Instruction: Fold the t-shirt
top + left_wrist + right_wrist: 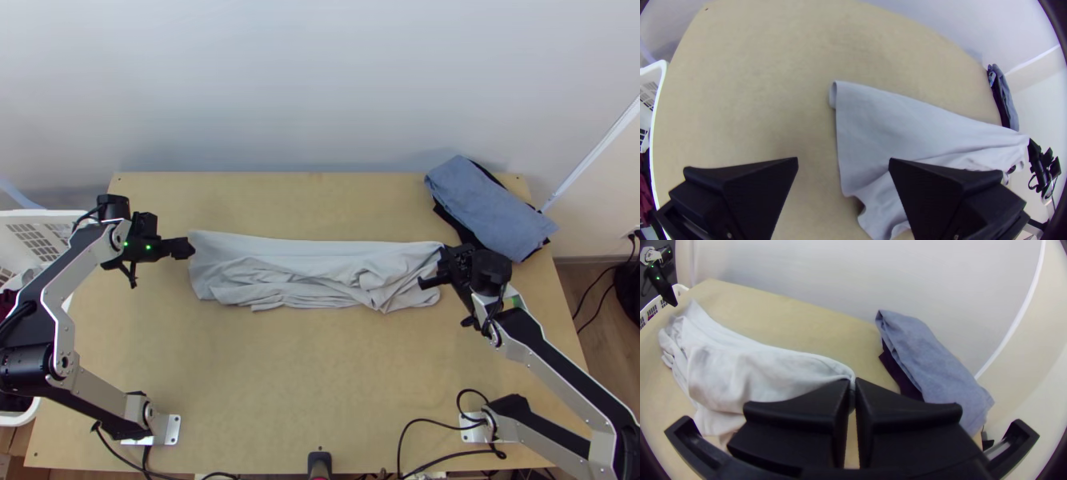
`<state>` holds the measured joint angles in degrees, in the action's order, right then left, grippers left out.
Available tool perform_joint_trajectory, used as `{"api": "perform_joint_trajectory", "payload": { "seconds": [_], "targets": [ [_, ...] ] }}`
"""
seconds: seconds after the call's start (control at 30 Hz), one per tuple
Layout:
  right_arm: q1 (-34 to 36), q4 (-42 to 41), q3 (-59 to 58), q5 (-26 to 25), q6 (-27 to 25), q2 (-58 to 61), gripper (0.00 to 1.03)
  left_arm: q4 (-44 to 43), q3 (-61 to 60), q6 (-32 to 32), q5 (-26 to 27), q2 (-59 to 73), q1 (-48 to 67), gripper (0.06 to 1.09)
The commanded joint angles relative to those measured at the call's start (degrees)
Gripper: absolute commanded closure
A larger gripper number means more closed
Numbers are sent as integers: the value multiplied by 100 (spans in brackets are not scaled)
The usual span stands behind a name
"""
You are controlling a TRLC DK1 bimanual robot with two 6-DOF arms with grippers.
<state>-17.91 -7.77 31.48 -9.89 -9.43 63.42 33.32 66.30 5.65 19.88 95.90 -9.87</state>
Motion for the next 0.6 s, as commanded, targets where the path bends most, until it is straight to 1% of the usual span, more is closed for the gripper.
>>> {"api": "perform_joint_trajectory", "payload": {
  "seconds": [0.0,0.03,0.1,0.17,0.2,0.27,0.43,0.47,0.53,0.57],
  "targets": [
    [174,-207,-160,-92,64,13,100,482,199,85,25,69,-24,10],
    [192,-207,-160,-92,73,30,100,755,260,77,78,61,-33,10],
    [200,-251,-169,-92,82,30,100,1309,339,41,429,43,-129,10],
    [200,-278,-169,-92,99,48,100,1493,164,-90,842,-106,-305,10],
    [200,-278,-169,-101,126,57,100,1493,23,-178,992,-238,-367,10],
    [200,-313,-178,-92,143,83,100,1476,-258,-345,1106,-484,-455,11],
    [183,-401,-231,-92,266,145,100,1458,-821,-1119,1159,-792,-534,11],
    [174,-436,-239,-92,284,153,100,1344,-979,-1286,1299,-809,-586,11],
    [139,-445,-248,-92,293,180,100,1036,-1278,-1470,1827,-853,-727,11],
    [130,-445,-248,-92,293,188,100,895,-1374,-1593,1871,-871,-727,11]
  ]
}}
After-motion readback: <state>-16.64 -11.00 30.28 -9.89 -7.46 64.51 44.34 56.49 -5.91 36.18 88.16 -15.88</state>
